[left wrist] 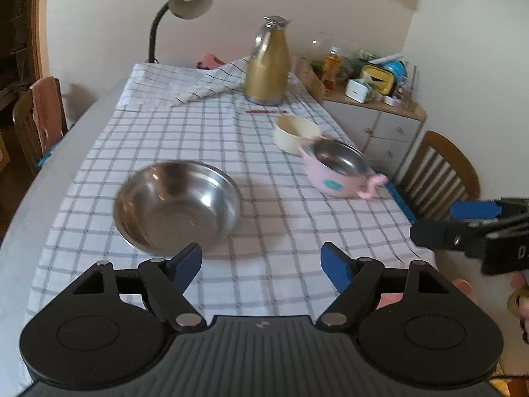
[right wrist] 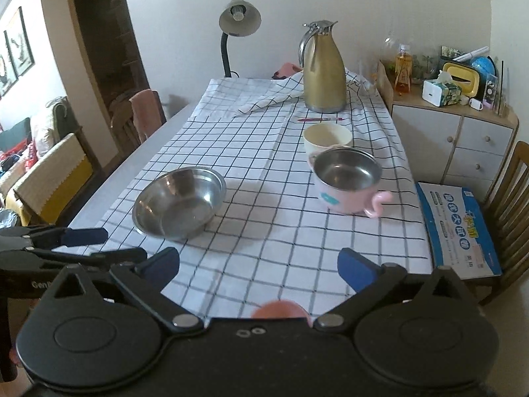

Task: Organize plates and bowls
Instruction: 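Open both tools to release the pig-shaped plate on the stack, then move both tools to the steel bowl and close on its rim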

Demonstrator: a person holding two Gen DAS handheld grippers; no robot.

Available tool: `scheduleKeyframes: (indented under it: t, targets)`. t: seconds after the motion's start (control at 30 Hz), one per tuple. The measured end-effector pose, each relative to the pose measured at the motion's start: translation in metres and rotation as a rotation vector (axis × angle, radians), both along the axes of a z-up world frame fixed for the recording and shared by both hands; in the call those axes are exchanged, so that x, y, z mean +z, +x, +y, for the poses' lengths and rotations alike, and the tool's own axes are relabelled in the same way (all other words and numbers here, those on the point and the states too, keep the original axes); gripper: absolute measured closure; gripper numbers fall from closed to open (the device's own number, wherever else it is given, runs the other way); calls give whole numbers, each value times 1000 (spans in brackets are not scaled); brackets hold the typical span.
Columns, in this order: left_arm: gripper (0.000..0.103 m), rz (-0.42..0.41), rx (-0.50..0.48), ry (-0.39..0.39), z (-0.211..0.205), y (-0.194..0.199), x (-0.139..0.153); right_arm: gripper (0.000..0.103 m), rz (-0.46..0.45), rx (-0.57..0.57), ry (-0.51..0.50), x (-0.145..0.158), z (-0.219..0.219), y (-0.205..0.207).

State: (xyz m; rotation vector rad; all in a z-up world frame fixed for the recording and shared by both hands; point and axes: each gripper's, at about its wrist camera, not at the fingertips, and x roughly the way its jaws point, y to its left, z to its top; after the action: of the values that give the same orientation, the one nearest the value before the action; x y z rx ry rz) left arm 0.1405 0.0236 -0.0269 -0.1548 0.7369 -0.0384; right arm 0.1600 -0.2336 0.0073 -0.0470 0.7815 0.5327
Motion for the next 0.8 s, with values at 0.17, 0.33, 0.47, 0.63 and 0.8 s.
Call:
scheduleKeyframes:
  t: [0.17,0.33,0.47,0.63,0.8]
  targets:
    - [24,21,56,40,43,36,-8,1,19,-45,-22,-14,42,28]
    - [24,75,106,45,84,69,-28,2,55,-64,-52,-34,78,55]
    - [24,110,134,70,110,92,-42,2,90,-77,-59,-49,103,74]
    - [24,136,142,98,131,113,-58,4,134,-97,-77,-68,131,96]
    - [24,161,144,114,145,133,-74,5,156,-109,-104,-83,152,113]
